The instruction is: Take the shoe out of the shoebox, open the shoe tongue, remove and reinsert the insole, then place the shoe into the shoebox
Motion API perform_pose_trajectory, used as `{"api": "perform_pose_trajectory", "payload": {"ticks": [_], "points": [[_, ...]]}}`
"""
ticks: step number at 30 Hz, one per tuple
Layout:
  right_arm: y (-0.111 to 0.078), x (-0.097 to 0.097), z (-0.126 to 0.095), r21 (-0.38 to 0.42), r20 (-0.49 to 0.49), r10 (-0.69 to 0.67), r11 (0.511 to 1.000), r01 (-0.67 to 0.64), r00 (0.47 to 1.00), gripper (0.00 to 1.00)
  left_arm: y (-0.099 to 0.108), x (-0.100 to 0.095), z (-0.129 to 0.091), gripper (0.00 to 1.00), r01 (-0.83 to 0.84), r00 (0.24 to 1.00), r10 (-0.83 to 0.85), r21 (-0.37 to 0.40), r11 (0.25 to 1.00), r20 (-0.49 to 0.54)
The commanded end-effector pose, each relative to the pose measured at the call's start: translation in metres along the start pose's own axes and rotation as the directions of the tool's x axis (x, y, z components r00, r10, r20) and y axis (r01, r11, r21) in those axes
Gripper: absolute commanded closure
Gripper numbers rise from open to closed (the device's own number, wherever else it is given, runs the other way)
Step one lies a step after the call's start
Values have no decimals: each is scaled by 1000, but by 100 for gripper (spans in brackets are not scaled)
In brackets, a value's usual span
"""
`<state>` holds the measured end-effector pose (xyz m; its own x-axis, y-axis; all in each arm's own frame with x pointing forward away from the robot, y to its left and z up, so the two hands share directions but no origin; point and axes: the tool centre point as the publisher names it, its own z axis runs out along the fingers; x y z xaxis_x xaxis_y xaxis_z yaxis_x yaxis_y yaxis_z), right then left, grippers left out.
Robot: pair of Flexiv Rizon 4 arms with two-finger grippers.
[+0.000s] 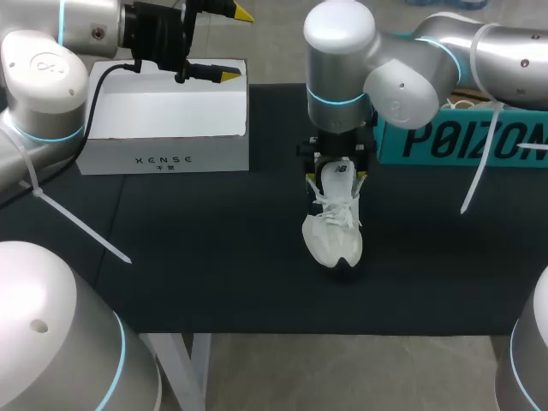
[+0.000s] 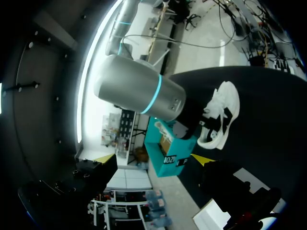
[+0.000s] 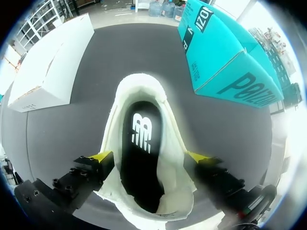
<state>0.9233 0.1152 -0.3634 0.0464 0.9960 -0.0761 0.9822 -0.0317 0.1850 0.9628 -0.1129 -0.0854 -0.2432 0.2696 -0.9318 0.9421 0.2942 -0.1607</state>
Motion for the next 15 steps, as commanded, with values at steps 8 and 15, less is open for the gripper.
{"api": "perform_pose_trajectory", "payload": {"ticks": [8,15], "points": [[-8,0,-9,8,10,15,1000,-15,1000,0,0,0,-1,0,0,1000,0,0,1000,-4],[-20,-2,-16,3,9,41,999,-41,999,0,0,0,-1,0,0,1000,0,0,1000,-4]]}}
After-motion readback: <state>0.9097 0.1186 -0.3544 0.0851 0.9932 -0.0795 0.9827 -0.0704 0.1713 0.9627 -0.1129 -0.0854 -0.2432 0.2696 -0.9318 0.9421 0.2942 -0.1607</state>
